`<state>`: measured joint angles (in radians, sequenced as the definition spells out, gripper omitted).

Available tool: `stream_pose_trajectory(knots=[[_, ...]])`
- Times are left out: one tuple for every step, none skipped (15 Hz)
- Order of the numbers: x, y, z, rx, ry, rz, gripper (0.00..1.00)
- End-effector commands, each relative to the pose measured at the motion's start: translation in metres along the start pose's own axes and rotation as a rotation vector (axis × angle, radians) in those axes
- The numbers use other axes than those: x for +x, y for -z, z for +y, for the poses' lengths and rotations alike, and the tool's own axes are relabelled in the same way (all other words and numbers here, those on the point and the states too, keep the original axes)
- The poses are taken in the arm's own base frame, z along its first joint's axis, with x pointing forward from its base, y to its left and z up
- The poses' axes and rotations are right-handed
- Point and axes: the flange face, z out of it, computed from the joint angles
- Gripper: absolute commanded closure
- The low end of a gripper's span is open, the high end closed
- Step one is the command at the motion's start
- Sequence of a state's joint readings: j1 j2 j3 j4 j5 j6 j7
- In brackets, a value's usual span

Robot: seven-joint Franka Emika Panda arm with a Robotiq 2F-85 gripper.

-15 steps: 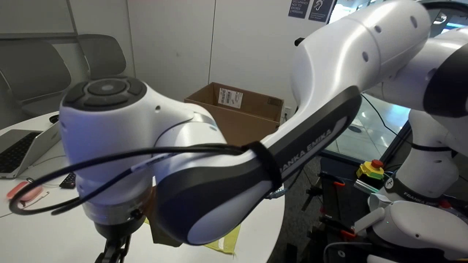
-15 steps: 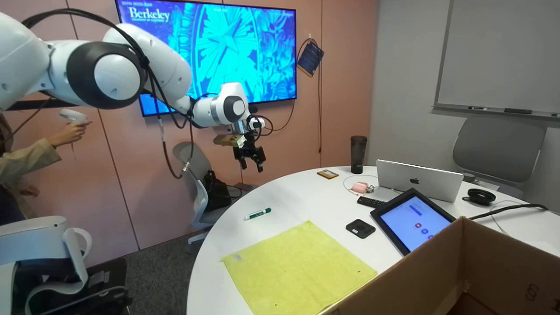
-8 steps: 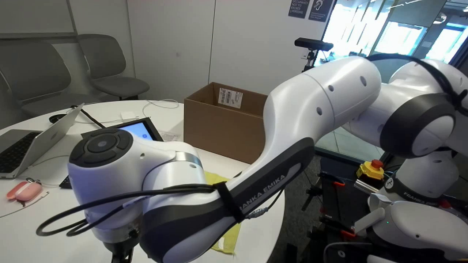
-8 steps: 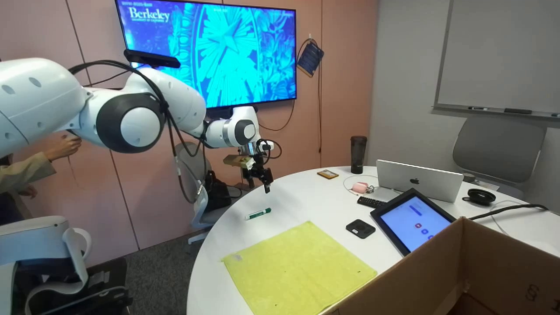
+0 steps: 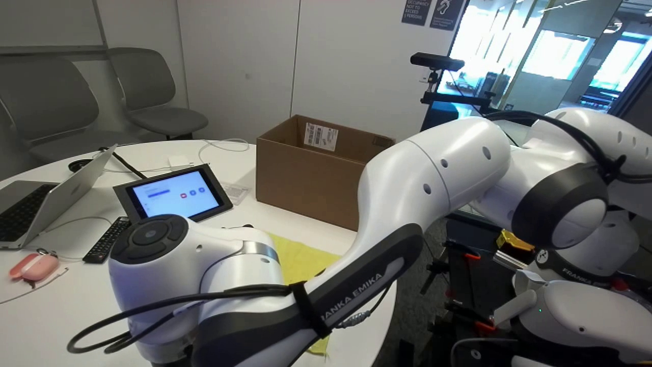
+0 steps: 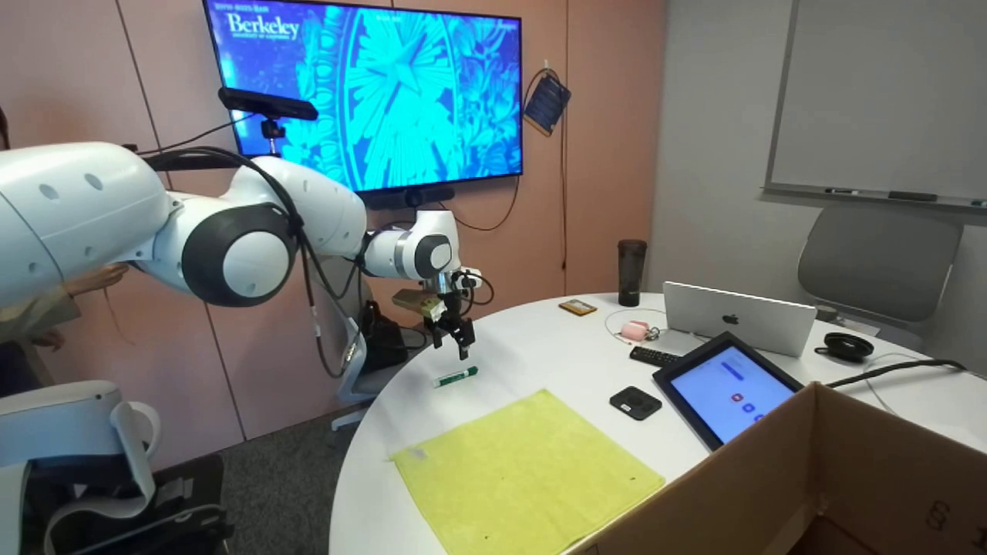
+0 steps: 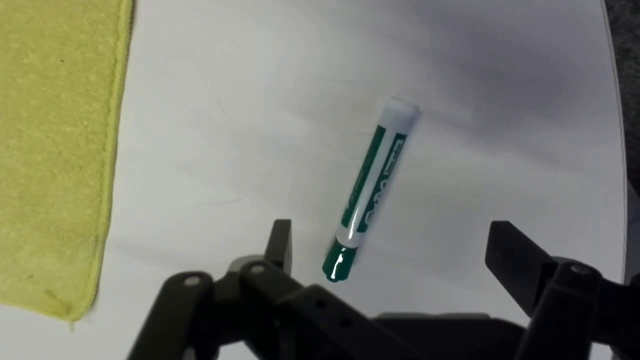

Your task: Put the marker on the green towel, then wrap the marker in the towel and put it in the box

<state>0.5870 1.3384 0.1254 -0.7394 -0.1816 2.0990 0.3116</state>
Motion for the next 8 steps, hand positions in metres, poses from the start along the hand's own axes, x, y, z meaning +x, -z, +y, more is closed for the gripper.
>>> stream_pose_trajectory(knots=[[0.002,-0.005,-0.004,0.032,-0.007,-0.017,0.00],[0.000,-0.009,-0.004,0.037,-0.020,-0.028,0.00],[-0.001,-0.007,-0.004,0.034,-0.025,-0.028,0.00],[-0.003,-0.002,-0.003,0.053,-0.026,-0.056,0.00],[-0.004,0.002,-0.005,0.063,-0.022,-0.067,0.00],[-0.004,0.009,-0.007,0.068,-0.027,-0.069,0.00],[-0.004,0.015,-0.008,0.073,-0.032,-0.073,0.00],[-0.004,0.021,-0.010,0.081,-0.036,-0.067,0.00]])
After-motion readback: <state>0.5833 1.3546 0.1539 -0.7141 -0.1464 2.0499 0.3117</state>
